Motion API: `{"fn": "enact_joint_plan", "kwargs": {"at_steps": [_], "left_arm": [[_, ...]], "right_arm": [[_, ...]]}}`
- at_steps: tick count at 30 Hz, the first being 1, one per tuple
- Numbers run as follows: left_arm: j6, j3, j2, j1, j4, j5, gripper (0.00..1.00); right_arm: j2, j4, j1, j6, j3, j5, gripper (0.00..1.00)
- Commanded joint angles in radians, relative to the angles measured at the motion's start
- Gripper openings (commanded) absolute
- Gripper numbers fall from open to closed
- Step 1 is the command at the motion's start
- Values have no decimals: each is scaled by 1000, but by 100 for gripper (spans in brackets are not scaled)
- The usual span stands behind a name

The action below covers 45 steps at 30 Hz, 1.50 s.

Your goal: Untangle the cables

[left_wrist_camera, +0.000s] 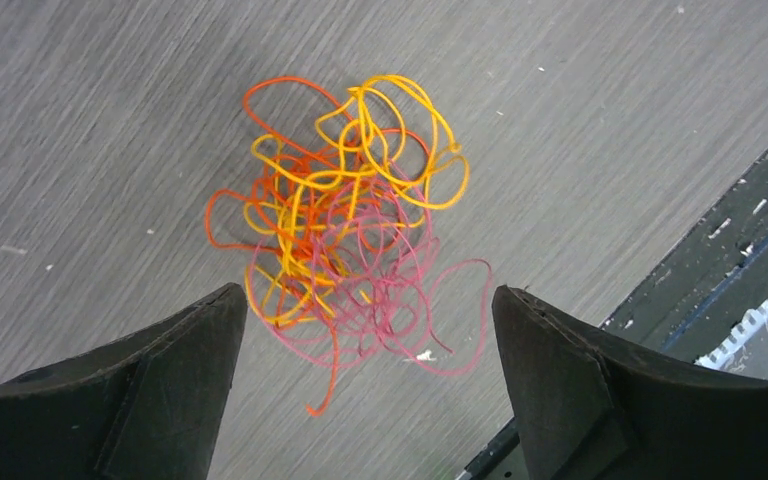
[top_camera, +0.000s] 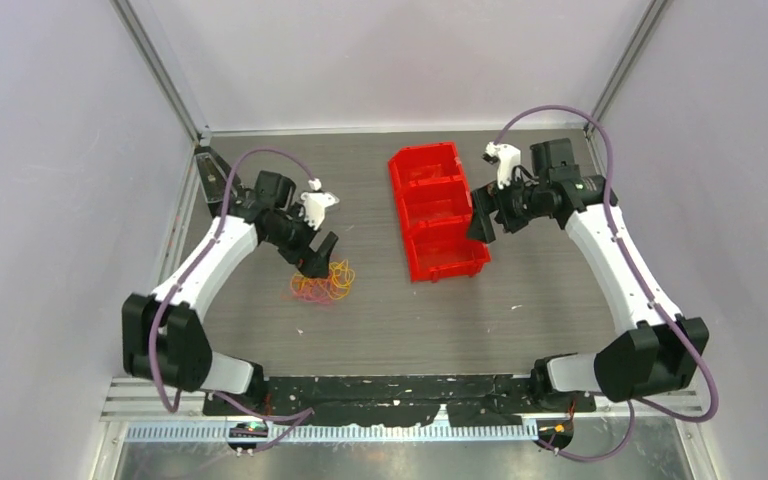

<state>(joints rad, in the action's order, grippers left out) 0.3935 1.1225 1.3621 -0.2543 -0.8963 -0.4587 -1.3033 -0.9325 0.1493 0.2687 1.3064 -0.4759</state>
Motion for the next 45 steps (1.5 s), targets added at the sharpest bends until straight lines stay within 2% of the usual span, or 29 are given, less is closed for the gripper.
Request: {"fn": "enact_joint_plan", "kwargs": {"at_steps": [1, 6, 9, 11, 12, 13, 14, 16, 18, 22, 26, 31, 35, 42, 45], "left_arm": [[-16, 20, 129, -5, 116, 22, 90], [2, 77, 289, -5, 73, 92, 74], [5, 75, 325, -2, 52, 113, 63], [8, 63, 322, 7, 43, 75, 45], [3, 63, 317, 17, 37, 43, 23], [-7, 70, 308, 34, 22, -8, 6], [-23, 79, 295, 55, 6, -75, 0], [-73, 73, 239, 127, 14, -241, 0], [-122, 24, 144, 168, 73, -348, 0], [-75, -82, -69, 173, 159, -390, 0], [-52, -134, -168, 172, 188, -402, 0], [-56, -136, -187, 173, 185, -403, 0], [-67, -140, -167, 173, 192, -398, 0], [-83, -139, -142, 173, 215, -400, 0], [-89, -136, -136, 173, 215, -394, 0]], "right_arm": [[-62, 82, 40, -58, 50, -117, 95], [-102, 202, 116, -141, 25, -141, 95], [-132, 257, 167, -196, 27, -141, 95], [-157, 310, 191, -239, 26, -140, 95], [-175, 345, 199, -253, 25, -139, 95], [-184, 359, 214, -277, 29, -139, 95], [-207, 384, 222, -290, 33, -142, 95], [-243, 413, 246, -318, 57, -151, 95], [-278, 440, 273, -333, 78, -167, 95], [-338, 505, 345, -371, 112, -207, 95], [-400, 549, 406, -389, 162, -226, 99], [-445, 653, 450, -461, 183, -260, 93], [-419, 742, 463, -509, 125, -280, 90], [-415, 780, 481, -535, 78, -263, 88], [-432, 768, 515, -517, 81, -221, 81]]}}
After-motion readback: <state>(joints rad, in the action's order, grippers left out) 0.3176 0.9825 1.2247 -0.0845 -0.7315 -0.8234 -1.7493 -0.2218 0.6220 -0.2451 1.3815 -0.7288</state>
